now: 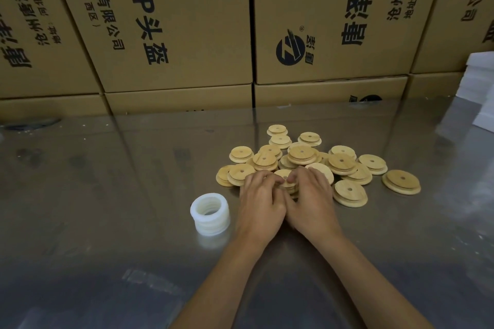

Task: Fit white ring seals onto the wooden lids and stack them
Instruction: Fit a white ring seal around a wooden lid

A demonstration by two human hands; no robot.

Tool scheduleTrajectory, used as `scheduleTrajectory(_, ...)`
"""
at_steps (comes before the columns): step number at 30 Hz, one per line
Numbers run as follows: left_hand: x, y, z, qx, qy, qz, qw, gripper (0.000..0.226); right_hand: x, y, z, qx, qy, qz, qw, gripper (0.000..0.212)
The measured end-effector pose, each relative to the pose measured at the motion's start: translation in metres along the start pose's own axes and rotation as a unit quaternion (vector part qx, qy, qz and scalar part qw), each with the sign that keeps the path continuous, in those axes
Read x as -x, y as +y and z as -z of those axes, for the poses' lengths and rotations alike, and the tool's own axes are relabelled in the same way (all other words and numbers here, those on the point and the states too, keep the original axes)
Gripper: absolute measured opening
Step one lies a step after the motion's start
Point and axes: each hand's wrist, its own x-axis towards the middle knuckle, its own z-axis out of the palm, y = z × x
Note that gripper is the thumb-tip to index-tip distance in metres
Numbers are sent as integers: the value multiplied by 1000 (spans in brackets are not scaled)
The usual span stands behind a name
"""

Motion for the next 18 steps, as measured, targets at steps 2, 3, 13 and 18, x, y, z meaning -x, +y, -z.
scheduleTrajectory(2,1,0,1,8,-6,9,1000,22,0,-1,0,-10,-1,-3,1000,14)
scheduleTrajectory(3,1,0,1,15,-9,17,1000,21,0,-2,1,-11,2,-2,1000,14)
scheduleTrajectory(13,5,10,12,106,20,63,992,29,-1,-13,9,-101,49,21,993,27)
scheduleTrajectory(18,9,17,21,152,47,36,987,40,-1,-17,10,-162,51,16,985,52)
